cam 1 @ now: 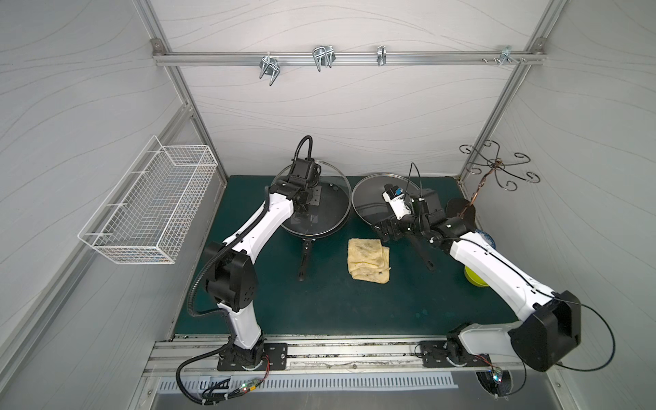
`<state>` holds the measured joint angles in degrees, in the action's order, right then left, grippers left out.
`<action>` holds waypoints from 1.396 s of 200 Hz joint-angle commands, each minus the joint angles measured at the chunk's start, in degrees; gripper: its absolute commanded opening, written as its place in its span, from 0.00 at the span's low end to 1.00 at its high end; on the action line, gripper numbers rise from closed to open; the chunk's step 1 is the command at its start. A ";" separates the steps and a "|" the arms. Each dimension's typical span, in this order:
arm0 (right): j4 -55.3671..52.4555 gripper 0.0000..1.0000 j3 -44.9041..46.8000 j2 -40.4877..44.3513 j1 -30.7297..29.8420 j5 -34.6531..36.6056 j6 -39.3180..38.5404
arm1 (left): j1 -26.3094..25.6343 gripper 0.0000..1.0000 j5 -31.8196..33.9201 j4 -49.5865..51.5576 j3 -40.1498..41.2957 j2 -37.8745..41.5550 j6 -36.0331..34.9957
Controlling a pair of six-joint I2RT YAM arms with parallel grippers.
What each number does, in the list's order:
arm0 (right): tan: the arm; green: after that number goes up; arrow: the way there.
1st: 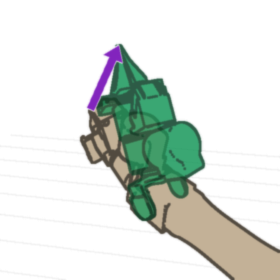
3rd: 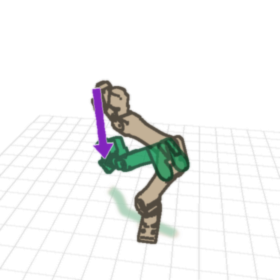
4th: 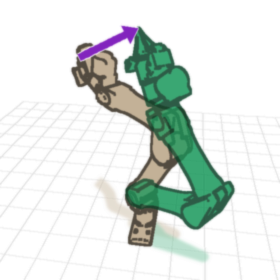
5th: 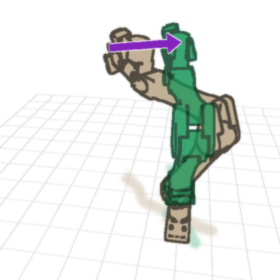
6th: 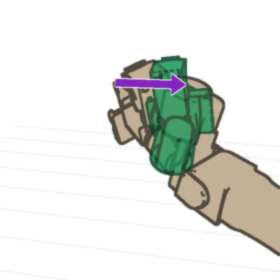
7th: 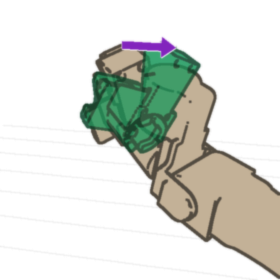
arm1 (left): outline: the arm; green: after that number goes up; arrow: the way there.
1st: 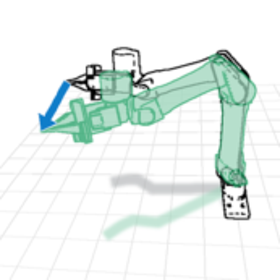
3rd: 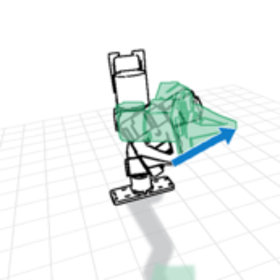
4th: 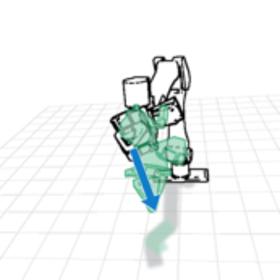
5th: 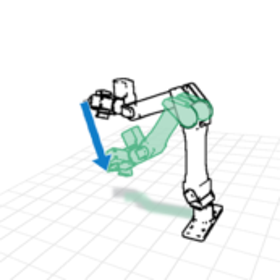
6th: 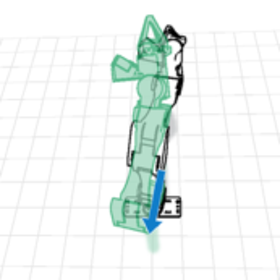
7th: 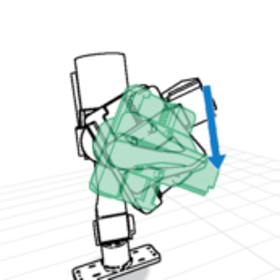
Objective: Wipe the pot lid with a cloth
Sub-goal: Place the pot lid on the cooking pot.
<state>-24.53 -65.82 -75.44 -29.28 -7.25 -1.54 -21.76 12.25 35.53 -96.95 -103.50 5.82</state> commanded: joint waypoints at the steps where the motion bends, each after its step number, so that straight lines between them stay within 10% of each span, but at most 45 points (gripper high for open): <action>1: -1.44 0.99 -0.86 2.30 0.58 -0.84 -0.81 | 0.40 0.00 -0.53 -5.71 -7.88 -0.62 0.32; 279: -2.32 0.99 -0.44 2.96 4.14 -2.66 -3.27 | 3.37 0.00 -3.47 10.66 -21.48 -18.18 9.66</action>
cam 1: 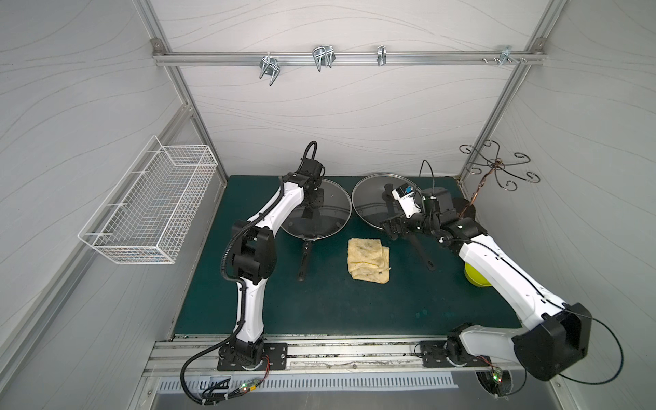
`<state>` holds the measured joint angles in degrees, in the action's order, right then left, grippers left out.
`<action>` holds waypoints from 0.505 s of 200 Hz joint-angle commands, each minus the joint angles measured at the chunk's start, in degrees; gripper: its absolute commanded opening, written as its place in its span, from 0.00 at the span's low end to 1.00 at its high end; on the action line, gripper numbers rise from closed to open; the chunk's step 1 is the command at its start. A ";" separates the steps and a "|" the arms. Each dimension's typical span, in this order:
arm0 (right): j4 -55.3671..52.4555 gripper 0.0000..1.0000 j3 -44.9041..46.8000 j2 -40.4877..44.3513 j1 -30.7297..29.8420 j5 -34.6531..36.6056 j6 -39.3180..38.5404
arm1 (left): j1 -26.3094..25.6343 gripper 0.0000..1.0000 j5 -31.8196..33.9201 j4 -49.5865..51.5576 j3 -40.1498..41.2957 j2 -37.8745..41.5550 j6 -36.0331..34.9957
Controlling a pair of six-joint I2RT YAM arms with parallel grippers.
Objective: Wipe the pot lid with a cloth
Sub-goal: Place the pot lid on the cooking pot.
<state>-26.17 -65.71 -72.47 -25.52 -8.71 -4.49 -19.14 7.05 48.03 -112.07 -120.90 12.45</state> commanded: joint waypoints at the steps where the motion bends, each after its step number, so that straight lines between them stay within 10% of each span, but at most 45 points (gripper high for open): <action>1: -0.66 0.99 -0.55 -0.03 0.38 -1.21 -0.33 | 0.75 0.00 1.73 -1.69 -6.42 -0.85 3.07; 101: -0.47 0.99 -0.47 -0.05 0.38 -0.78 -0.04 | 0.58 0.00 -0.47 -1.23 -6.62 -2.67 3.18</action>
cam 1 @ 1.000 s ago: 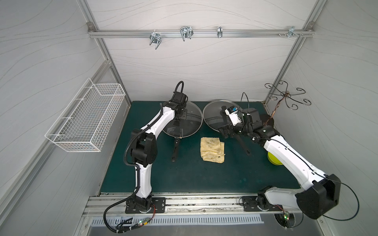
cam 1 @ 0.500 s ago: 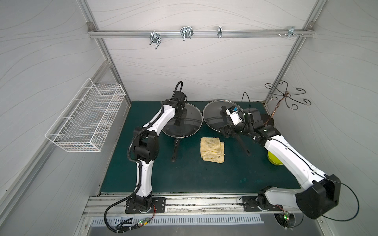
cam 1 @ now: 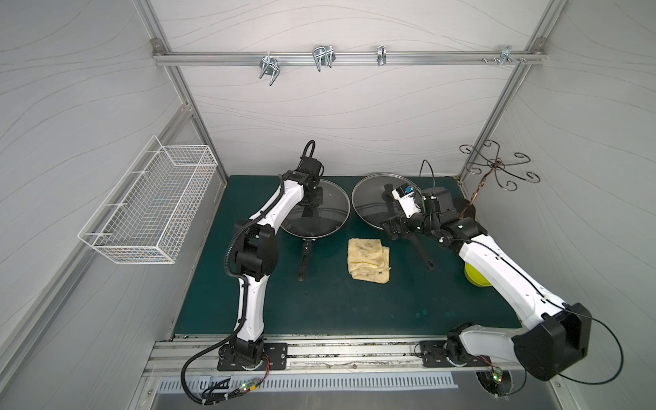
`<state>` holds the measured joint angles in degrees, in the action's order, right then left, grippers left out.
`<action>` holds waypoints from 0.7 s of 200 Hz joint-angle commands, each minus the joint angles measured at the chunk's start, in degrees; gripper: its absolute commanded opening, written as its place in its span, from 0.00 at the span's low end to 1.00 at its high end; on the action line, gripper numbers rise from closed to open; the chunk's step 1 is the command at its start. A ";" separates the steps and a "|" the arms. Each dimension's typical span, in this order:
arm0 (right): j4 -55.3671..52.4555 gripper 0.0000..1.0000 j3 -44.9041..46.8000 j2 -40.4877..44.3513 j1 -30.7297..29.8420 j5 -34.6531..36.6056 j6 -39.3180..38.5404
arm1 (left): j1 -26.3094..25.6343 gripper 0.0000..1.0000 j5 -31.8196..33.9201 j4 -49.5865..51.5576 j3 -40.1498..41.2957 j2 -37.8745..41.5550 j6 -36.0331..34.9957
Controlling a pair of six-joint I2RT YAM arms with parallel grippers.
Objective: Wipe the pot lid with a cloth
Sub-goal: Place the pot lid on the cooking pot.
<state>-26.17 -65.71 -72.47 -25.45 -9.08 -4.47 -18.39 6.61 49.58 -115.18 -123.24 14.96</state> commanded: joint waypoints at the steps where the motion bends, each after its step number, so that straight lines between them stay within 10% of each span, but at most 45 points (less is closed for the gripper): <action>1: -0.46 0.99 -0.47 0.04 0.32 -0.41 -0.04 | -0.20 0.00 0.02 -2.67 -3.54 -0.33 0.63; 140: -0.53 0.99 -1.03 -0.65 0.32 -0.99 -0.18 | -2.11 0.00 -4.04 -1.95 -7.38 -2.50 0.83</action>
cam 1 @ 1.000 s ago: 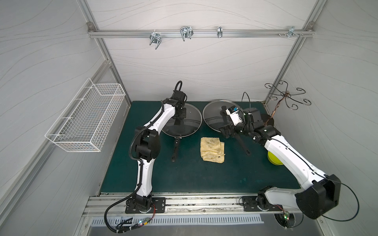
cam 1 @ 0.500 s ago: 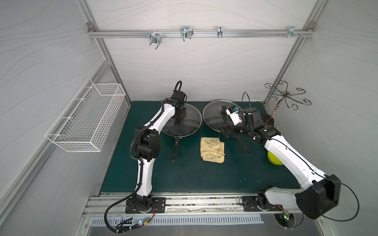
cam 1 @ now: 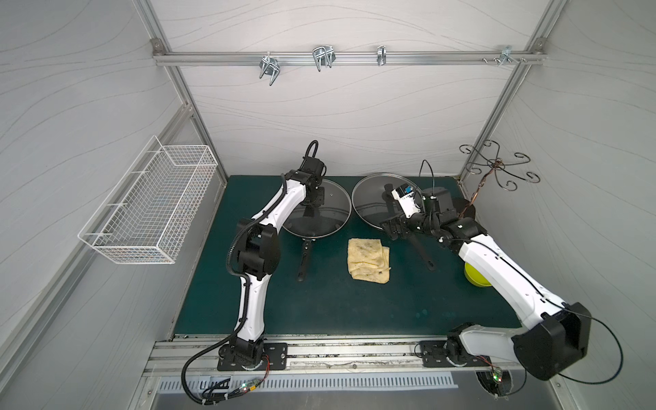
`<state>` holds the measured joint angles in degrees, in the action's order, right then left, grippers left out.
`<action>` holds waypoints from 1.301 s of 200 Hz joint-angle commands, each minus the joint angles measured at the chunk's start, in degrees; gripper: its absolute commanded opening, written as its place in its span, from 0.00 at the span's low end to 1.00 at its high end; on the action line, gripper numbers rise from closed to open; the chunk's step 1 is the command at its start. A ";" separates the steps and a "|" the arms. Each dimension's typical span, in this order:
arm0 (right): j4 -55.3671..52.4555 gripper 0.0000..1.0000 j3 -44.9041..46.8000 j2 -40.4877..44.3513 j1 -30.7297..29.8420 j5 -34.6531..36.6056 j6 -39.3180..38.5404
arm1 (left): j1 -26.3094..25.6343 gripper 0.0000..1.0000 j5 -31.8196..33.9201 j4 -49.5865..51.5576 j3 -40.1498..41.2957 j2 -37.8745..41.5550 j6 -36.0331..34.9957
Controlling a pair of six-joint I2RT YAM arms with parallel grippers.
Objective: Wipe the pot lid with a cloth
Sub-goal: Place the pot lid on the cooking pot.
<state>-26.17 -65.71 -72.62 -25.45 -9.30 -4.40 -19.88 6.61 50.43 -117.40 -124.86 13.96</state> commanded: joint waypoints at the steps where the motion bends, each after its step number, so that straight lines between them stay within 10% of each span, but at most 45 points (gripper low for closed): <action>1: -0.54 0.99 -1.06 -0.55 0.32 -0.79 -0.38 | -0.61 0.00 -4.23 -2.80 -5.22 -0.90 1.94; 260: 1.37 0.99 -2.18 -3.20 0.46 -0.08 2.74 | 0.81 0.00 -5.04 10.98 3.11 2.58 0.91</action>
<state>-25.71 -67.13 -75.48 -25.36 -9.43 -3.18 -18.87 2.07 55.44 -112.46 -120.79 13.74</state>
